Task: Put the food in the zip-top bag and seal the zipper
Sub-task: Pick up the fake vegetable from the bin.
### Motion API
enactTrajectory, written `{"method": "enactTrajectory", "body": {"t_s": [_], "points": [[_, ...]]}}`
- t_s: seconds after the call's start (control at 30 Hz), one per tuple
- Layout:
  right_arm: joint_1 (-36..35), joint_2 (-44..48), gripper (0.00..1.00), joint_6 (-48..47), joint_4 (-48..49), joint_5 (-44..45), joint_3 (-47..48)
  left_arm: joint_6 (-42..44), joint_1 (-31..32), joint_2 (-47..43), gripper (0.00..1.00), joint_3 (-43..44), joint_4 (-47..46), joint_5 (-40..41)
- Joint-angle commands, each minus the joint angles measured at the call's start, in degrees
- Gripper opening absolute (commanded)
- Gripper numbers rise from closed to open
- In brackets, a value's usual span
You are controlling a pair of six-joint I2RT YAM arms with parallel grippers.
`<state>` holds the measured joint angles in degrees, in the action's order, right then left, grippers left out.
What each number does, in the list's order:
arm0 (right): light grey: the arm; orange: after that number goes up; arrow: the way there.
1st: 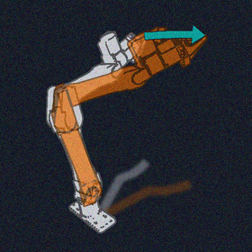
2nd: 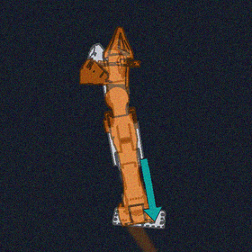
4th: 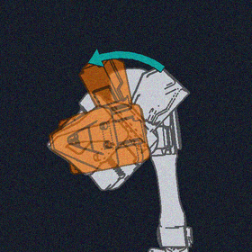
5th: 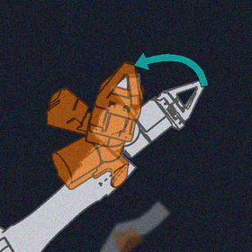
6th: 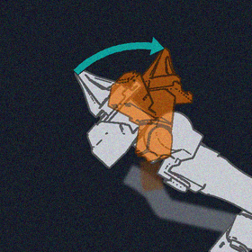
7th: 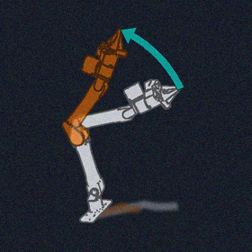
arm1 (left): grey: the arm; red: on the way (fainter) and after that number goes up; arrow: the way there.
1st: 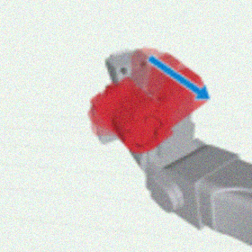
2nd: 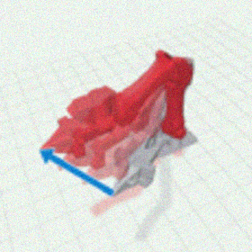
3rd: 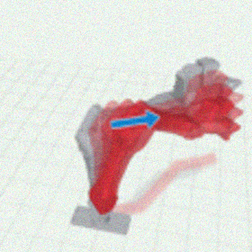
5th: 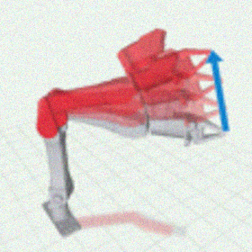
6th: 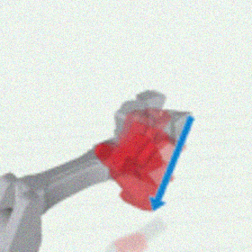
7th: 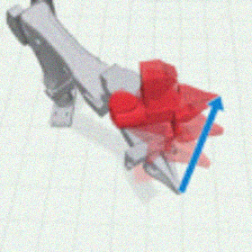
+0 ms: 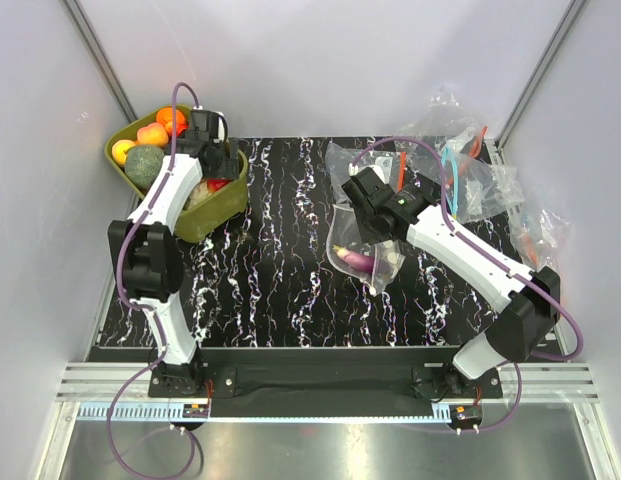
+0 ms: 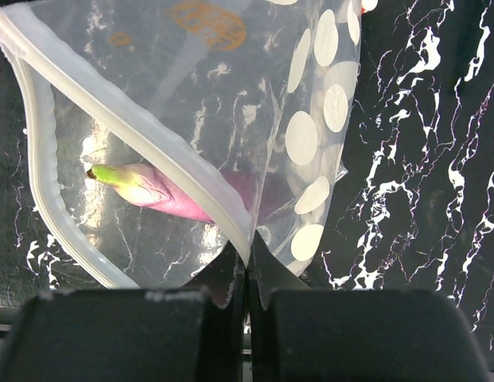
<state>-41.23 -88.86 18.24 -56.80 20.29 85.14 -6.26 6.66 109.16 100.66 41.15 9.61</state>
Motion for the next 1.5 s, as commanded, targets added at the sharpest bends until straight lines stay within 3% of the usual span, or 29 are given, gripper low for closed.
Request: {"method": "enactTrajectory", "body": {"t_s": [0.0,0.1,0.33,0.37,0.4,0.47,0.57,1.07,1.17,1.33,1.47], "points": [[0.45,2.02,0.0,-0.4,1.43,-0.34,0.37,0.55,-0.59,2.36,0.81,2.69,5.07,-2.57],[0.45,2.2,0.0,-0.31,1.25,-0.17,0.29,0.11,-1.03,1.76,0.63,3.14,5.53,-2.92],[0.45,2.46,0.0,-0.57,0.63,0.18,0.9,-0.5,-1.38,-6.41,0.52,-1.0,0.78,-7.59],[0.45,2.38,0.0,-0.66,0.46,0.18,0.99,-0.59,-1.38,-6.77,0.58,-0.82,1.13,-7.06],[0.45,2.46,0.0,-0.57,0.46,0.18,1.08,-0.77,-1.38,-7.03,0.81,-0.47,2.0,-5.4],[0.45,2.46,0.0,-0.75,0.37,0.27,1.08,-0.77,-1.29,-6.86,0.9,0.32,3.15,-3.73],[0.45,2.38,0.0,-0.93,0.28,0.1,1.25,-0.68,-1.82,-4.5,0.93,2.25,5.6,-2.93],[0.54,3.43,0.0,-0.66,0.81,-0.43,-0.33,-3.4,-2.7,7.38,0.9,13.16,14.4,-9.43],[0.54,3.52,0.0,-0.57,1.07,-0.52,-0.94,-4.63,-3.14,7.9,0.85,12.81,14.49,-11.45],[0.54,3.69,0.0,-0.49,1.42,-0.69,-1.38,-5.16,-3.32,6.42,0.54,11.75,13.35,-12.77],[0.54,3.52,0.0,-0.4,1.6,-0.78,-1.56,-5.34,-3.32,1.95,0.46,10.44,10.98,-12.86]]}}
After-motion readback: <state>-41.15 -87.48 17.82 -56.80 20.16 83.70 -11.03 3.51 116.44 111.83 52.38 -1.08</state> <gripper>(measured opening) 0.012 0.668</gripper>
